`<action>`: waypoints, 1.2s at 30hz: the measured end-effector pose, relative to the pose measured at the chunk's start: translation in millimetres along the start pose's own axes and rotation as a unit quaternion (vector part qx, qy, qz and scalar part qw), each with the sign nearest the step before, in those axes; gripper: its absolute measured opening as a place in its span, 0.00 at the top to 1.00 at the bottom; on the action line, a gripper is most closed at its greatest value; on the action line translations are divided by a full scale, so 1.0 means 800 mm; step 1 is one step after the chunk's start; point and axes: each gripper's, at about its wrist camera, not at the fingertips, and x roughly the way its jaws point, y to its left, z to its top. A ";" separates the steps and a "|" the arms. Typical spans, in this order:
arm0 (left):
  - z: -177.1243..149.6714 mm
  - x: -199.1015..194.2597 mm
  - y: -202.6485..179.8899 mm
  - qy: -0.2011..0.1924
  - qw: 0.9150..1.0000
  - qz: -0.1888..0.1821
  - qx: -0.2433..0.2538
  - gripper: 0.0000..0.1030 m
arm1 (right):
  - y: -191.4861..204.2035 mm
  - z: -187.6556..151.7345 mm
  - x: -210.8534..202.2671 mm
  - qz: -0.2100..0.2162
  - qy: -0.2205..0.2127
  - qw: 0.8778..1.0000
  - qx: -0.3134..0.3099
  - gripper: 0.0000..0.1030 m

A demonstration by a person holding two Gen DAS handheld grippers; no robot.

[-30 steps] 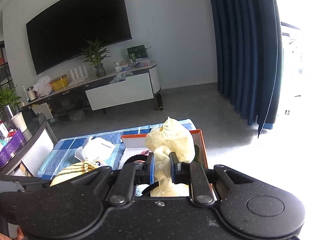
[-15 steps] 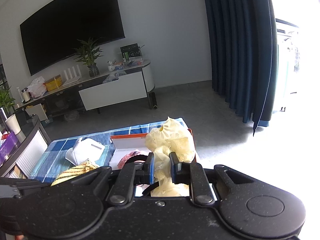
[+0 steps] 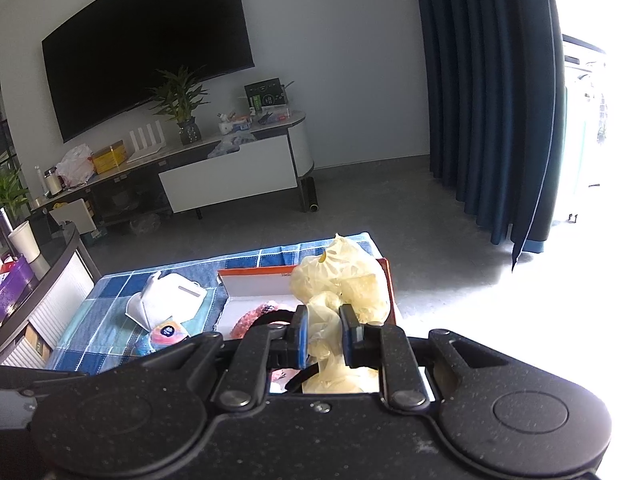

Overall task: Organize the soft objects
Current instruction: 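Open the right tool to drop the loofah while the left tool releases the yellow knit item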

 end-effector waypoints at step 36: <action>-0.003 0.007 -0.007 -0.001 1.000 -0.020 0.007 0.09 | -0.008 0.008 -0.016 0.008 -0.013 1.000 0.008 0.25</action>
